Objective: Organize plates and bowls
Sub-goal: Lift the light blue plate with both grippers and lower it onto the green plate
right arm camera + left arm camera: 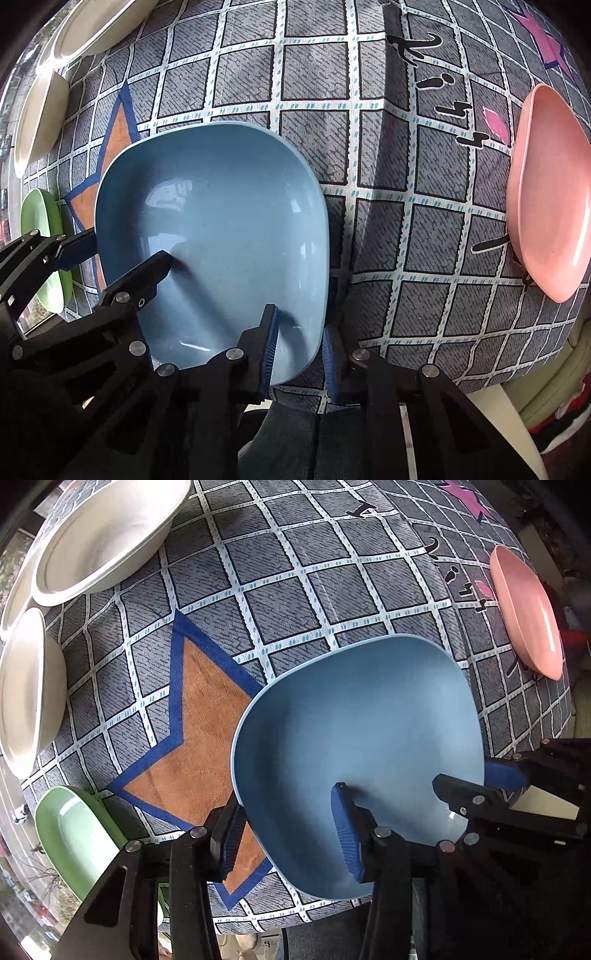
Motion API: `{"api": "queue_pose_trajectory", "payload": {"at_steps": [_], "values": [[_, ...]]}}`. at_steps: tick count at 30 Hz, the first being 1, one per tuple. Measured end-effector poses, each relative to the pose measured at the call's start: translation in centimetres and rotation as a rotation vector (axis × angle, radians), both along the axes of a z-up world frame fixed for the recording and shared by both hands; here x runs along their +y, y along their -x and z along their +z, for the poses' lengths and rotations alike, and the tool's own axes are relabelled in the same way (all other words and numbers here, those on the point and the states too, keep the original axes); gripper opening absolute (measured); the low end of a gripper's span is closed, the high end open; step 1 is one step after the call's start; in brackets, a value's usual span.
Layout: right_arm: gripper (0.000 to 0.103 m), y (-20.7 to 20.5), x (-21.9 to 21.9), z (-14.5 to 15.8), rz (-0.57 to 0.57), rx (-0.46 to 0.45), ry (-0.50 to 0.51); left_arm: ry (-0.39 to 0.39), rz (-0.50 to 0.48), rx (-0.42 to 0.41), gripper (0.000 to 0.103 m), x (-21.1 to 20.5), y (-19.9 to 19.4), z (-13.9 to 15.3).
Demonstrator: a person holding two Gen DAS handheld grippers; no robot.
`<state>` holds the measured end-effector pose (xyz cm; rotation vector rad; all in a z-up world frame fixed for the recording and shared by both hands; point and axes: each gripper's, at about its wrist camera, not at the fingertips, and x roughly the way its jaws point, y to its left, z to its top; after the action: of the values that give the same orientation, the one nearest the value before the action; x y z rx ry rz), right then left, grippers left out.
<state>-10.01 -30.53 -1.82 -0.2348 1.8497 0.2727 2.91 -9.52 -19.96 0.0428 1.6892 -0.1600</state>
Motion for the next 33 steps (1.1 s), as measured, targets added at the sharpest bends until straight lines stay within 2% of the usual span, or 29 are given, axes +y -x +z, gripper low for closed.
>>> {"api": "queue_pose_trajectory", "payload": {"at_steps": [2, 8, 19, 29, 33], "values": [[0.024, -0.3, 0.0, -1.2, -0.007, 0.012, -0.002, 0.018, 0.014, 0.0, 0.049, 0.4, 0.5, 0.3], [0.024, -0.4, 1.0, -1.2, 0.029, -0.002, -0.016, 0.016, 0.035, -0.062, 0.049, 2.1, 1.5, 3.2], [0.024, -3.9, 5.7, 0.4, 0.121, -0.036, -0.059, -0.027, 0.123, -0.124, 0.05, 7.9, 2.3, 7.3], [0.024, -4.6, 10.9, 1.2, 0.257, -0.051, -0.089, -0.072, 0.223, -0.149, 0.049, 13.7, 3.3, 8.6], [0.024, -5.1, 12.8, 0.7, 0.313, -0.051, -0.094, -0.078, 0.272, -0.158, 0.049, 16.0, 4.3, 9.1]]}}
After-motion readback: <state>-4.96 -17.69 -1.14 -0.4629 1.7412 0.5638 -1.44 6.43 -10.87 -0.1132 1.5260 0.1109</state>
